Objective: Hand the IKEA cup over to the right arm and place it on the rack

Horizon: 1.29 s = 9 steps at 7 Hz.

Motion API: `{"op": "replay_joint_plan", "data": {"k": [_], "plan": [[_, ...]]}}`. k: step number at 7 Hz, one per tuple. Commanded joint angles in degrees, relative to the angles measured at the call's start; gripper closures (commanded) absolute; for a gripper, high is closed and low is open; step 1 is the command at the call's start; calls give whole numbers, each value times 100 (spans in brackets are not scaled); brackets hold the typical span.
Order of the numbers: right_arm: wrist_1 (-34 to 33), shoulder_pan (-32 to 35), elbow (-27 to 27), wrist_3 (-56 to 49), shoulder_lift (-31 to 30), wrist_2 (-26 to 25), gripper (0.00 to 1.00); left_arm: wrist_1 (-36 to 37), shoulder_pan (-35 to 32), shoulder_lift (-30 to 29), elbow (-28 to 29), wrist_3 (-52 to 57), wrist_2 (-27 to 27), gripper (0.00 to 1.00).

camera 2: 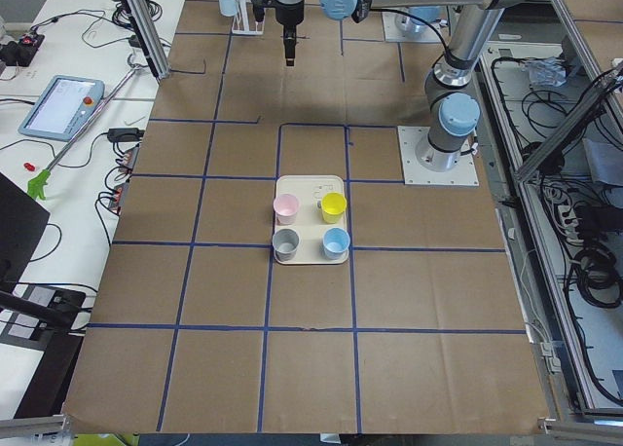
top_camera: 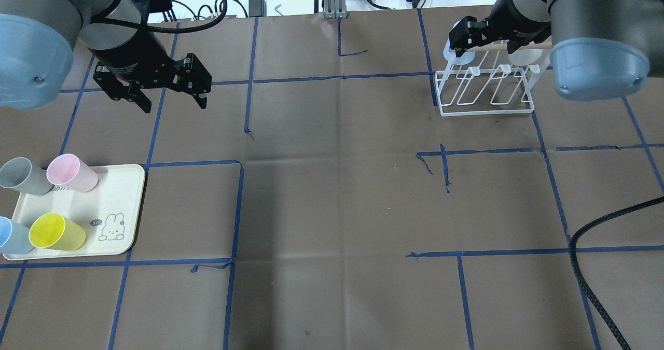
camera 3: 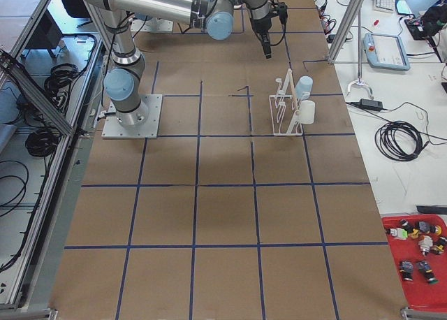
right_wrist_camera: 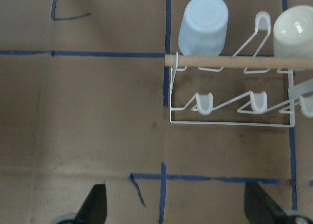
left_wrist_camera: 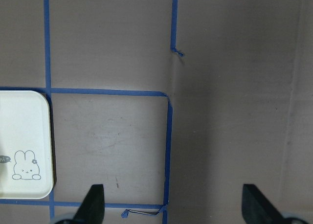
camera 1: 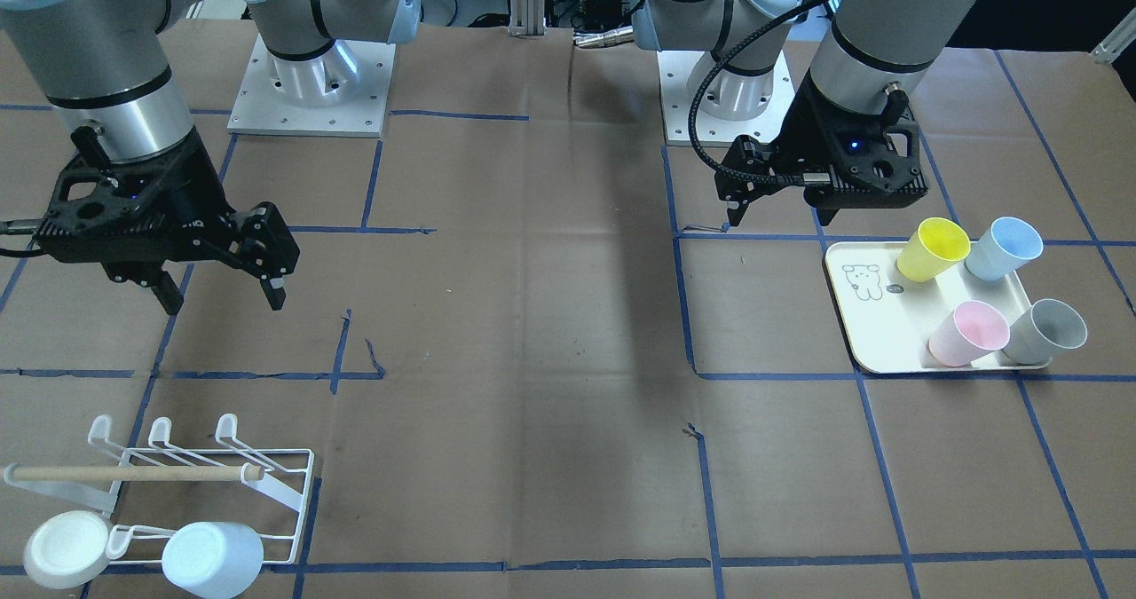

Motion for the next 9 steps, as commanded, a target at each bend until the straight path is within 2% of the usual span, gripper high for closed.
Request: {"op": "replay_joint_plan", "data": {"k": [1, 2, 3, 5, 6, 9], "plan": [[1160, 28, -9, 58, -227, 0, 0, -6, -124, -37, 57, 53, 6, 0], [1164, 28, -9, 58, -227, 0, 0, 2, -124, -46, 66, 262, 6, 0], [1869, 142, -18, 328, -392, -166, 0, 2, -124, -55, 75, 359, 6, 0], [2024, 204, -140, 322, -508, -229, 0, 2, -115, -38, 49, 369, 6, 0], [2652, 222, -689, 322, -474, -342, 0, 2, -115, -37, 48, 369, 6, 0], [2676, 370, -809, 864, -447, -343, 0, 2, -115, -11, 31, 369, 6, 0]]}}
